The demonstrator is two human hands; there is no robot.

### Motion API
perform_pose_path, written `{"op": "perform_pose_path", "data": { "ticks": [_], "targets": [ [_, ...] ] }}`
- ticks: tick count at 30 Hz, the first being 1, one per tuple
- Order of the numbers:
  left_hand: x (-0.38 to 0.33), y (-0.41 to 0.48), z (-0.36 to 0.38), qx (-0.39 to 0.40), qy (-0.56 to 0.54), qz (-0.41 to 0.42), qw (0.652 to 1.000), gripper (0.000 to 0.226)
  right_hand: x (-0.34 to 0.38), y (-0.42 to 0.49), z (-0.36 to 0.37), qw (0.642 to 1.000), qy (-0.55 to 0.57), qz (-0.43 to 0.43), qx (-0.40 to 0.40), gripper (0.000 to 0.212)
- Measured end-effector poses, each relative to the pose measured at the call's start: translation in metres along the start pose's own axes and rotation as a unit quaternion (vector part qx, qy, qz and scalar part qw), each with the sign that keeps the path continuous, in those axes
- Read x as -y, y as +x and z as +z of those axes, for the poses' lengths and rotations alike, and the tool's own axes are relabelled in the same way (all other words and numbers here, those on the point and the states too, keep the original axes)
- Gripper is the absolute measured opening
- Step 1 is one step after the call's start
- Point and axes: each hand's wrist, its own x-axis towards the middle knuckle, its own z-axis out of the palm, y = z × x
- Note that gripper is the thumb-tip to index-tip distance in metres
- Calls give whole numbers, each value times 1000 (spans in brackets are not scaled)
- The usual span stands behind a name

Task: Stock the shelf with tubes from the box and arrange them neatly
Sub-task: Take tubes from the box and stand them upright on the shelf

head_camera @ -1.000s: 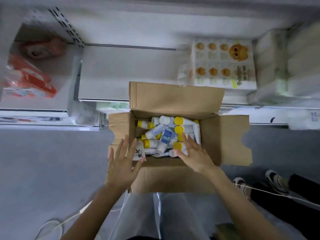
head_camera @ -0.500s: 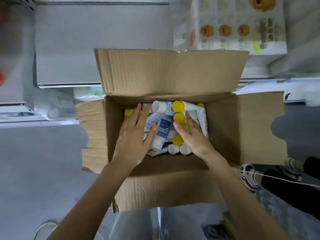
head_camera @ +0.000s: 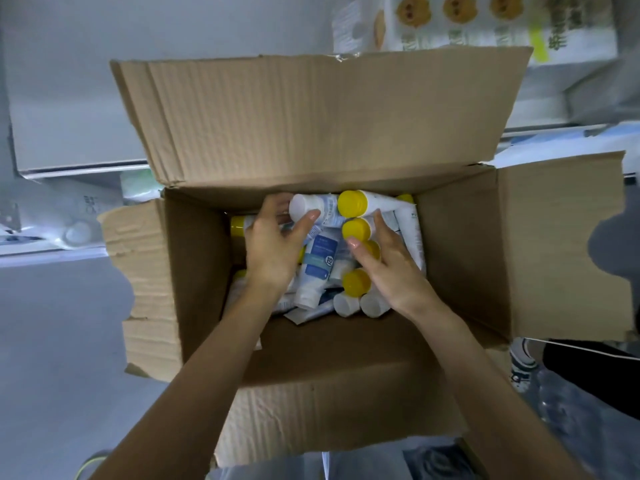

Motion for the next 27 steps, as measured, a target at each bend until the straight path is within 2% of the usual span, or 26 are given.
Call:
{"op": "perform_pose_path", "data": {
  "ticks": [9,15,20,22,24,25,27],
  "targets": [
    [-5,-4,2,-25,-24,-35,999,32,1,-5,-8,1000,-23,-3,-15,78],
    [-10,-28,-32,-68,14,-69,995,33,17,-28,-14,1000,-11,-5,-24,76],
    [-22,-59,-68,-100,-72,-121,985,26,31,-52,-9,998,61,4,-26,67],
    [-28,-71,-81,-109,-128,-139,976,21,35,-58,-3,994,105,9,-29,68],
    [-34,-82,-89,-102,-186,-162,964,23,41,-64,1,978,208,31,-15,59],
    [-36,-85,-90,-91,-214,-175,957,26,45,-67,2,956,290,43,3,51],
    [-39,-93,-90,-55,-257,-192,945,29,51,-74,4,883,464,61,34,44]
  ]
}}
